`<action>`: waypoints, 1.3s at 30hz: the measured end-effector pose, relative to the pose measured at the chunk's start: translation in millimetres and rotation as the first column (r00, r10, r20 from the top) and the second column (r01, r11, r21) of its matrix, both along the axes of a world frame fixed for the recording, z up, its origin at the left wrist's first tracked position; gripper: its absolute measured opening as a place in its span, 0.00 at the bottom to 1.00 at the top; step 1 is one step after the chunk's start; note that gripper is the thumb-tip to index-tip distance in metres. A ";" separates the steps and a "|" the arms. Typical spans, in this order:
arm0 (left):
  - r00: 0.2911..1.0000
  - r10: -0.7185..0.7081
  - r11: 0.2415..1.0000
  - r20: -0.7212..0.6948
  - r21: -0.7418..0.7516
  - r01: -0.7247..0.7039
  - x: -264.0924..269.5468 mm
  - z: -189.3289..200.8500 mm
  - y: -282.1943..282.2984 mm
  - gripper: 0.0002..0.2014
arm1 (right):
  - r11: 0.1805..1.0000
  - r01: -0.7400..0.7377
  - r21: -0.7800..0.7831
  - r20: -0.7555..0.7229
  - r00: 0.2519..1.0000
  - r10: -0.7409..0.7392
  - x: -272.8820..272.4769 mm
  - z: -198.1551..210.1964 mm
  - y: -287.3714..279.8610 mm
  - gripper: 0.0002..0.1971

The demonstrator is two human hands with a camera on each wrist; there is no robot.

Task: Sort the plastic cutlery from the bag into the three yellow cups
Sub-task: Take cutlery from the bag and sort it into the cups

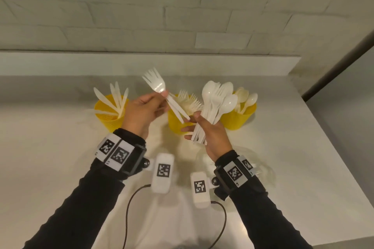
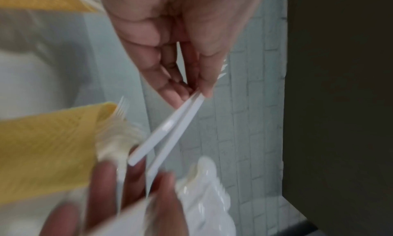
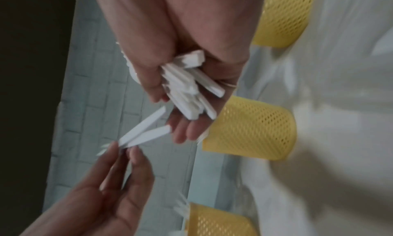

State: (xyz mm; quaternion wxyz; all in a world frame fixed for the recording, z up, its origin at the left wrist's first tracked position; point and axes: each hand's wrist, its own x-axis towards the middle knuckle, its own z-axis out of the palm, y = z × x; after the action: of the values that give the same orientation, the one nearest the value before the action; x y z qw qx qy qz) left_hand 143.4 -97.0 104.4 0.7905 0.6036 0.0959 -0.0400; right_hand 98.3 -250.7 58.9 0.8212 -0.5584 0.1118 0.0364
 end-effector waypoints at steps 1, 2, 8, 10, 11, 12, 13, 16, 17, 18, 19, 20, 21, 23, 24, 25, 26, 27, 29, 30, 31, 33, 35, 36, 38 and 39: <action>0.999 0.030 1.000 0.043 -0.006 -0.030 5.9 1.5 2.1 0.03 | 0.999 0.030 -0.019 -0.004 1.000 -0.030 0.3 -0.7 -3.9 0.04; 0.995 0.055 0.998 0.083 0.013 -0.056 12.0 1.2 2.6 0.03 | 0.997 0.060 -0.044 -0.004 0.998 -0.060 0.5 -1.4 -7.5 0.04; 0.992 -0.118 0.897 0.038 0.433 0.090 28.2 -28.4 -16.6 0.06 | 0.972 0.182 -0.146 -0.026 0.982 -0.187 0.1 -6.1 -17.5 0.09; 0.987 -0.157 0.796 -0.037 0.587 0.148 27.8 -35.2 -18.8 0.19 | 0.962 0.209 -0.176 -0.040 0.975 -0.219 1.5 -5.9 -16.5 0.10; 0.988 -0.149 0.733 -0.034 0.667 0.134 26.0 -33.7 -17.9 0.24 | 0.956 0.225 -0.188 -0.044 0.971 -0.237 2.3 -5.1 -15.8 0.10; 0.991 -0.134 0.696 0.010 0.713 0.087 23.6 -30.7 -16.7 0.25 | 0.949 0.239 -0.205 -0.042 0.967 -0.253 3.0 -4.1 -15.4 0.11; 0.988 -0.123 0.703 0.089 0.710 0.024 19.2 -26.6 -15.8 0.23 | 0.941 0.250 -0.229 -0.035 0.964 -0.264 3.7 -3.0 -15.0 0.12; 0.967 -0.154 0.866 0.204 0.500 0.033 -5.1 -9.8 -23.2 0.11 | 0.906 0.251 -0.341 0.018 0.965 -0.260 5.6 -2.5 -11.0 0.15; 0.962 -0.204 0.887 0.180 0.450 0.104 -13.1 -6.5 -28.1 0.09 | 0.893 0.238 -0.382 0.041 0.970 -0.241 5.7 -2.6 -7.8 0.17; 0.955 -0.253 0.883 0.156 0.441 0.162 -18.6 -5.6 -33.6 0.08 | 0.882 0.225 -0.414 0.062 0.974 -0.219 6.3 -4.1 -4.8 0.20; 0.950 -0.280 0.873 0.141 0.449 0.190 -22.3 -6.3 -37.0 0.07 | 0.878 0.208 -0.432 0.078 0.978 -0.193 7.0 -5.9 -0.5 0.22; 0.950 -0.281 0.869 0.134 0.456 0.193 -24.0 -6.9 -39.6 0.08 | 0.879 0.195 -0.435 0.084 0.981 -0.176 7.7 -8.5 3.1 0.25; 0.954 -0.267 0.867 0.133 0.466 0.178 -24.3 -8.3 -40.0 0.08 | 0.883 0.180 -0.434 0.084 0.984 -0.159 7.9 -10.1 6.7 0.27; 0.961 -0.244 0.858 0.132 0.492 0.150 -23.1 -10.4 -36.5 0.06 | 0.871 0.150 -0.468 0.103 0.988 -0.115 8.1 -11.1 12.1 0.29; 0.962 -0.246 0.855 0.121 0.494 0.157 -22.7 -9.7 -33.1 0.04 | 0.864 0.131 -0.486 0.124 0.989 -0.081 8.3 -11.4 13.1 0.30; 0.962 -0.253 0.856 0.101 0.487 0.174 -21.8 -9.4 -29.4 0.03 | 0.861 0.106 -0.498 0.134 0.990 -0.045 8.8 -11.4 13.0 0.30; 0.963 -0.259 0.861 0.070 0.468 0.198 -20.6 -9.3 -25.6 0.05 | 0.858 0.074 -0.509 0.127 0.992 -0.010 8.7 -9.2 12.4 0.29; 0.963 -0.266 0.873 0.034 0.433 0.226 -19.3 -9.2 -22.2 0.05 | 0.857 0.038 -0.513 0.108 0.994 0.021 8.3 -6.5 11.7 0.27; 0.960 -0.279 0.905 -0.028 0.325 0.273 -18.3 -6.2 -17.7 0.05 | 0.871 -0.047 -0.489 0.063 0.994 0.089 6.3 -3.2 7.8 0.25; 0.960 -0.277 0.920 -0.045 0.274 0.278 -17.3 -4.4 -16.4 0.05 | 0.887 -0.087 -0.454 0.046 0.992 0.121 4.6 -2.3 5.5 0.24; 0.964 -0.261 0.939 -0.052 0.218 0.266 -15.9 -2.1 -14.9 0.05 | 0.910 -0.115 -0.399 0.040 0.989 0.143 2.6 -1.4 3.0 0.20; 0.985 -0.173 0.980 -0.022 0.097 0.175 -8.8 2.1 -9.5 0.05 | 0.955 -0.122 -0.271 0.035 0.990 0.137 -1.3 -1.1 -2.6 0.10; 0.998 -0.035 0.998 0.050 0.049 0.033 4.5 2.1 -0.8 0.04 | 0.980 -0.091 -0.177 0.006 0.996 0.094 -5.0 -1.4 -8.9 0.04; 0.996 0.014 0.997 0.091 0.068 -0.021 11.6 0.4 2.4 0.04 | 0.987 -0.075 -0.143 -0.011 0.997 0.074 -6.2 -1.1 -11.9 0.05; 0.989 0.038 0.982 0.144 0.175 -0.063 23.1 -8.2 3.4 0.05 | 0.993 -0.051 -0.102 -0.042 0.998 0.046 -7.0 0.0 -16.3 0.09; 0.990 0.014 0.965 0.141 0.259 -0.050 26.8 -14.3 1.5 0.07 | 0.995 -0.044 -0.095 -0.048 0.998 0.040 -7.1 0.8 -17.4 0.10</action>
State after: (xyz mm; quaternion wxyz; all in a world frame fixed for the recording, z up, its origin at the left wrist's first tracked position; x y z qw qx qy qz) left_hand 170.2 -95.5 90.1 0.7092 0.7023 0.0551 0.0277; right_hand 91.1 -268.1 59.7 0.7897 -0.5984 0.1206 0.0610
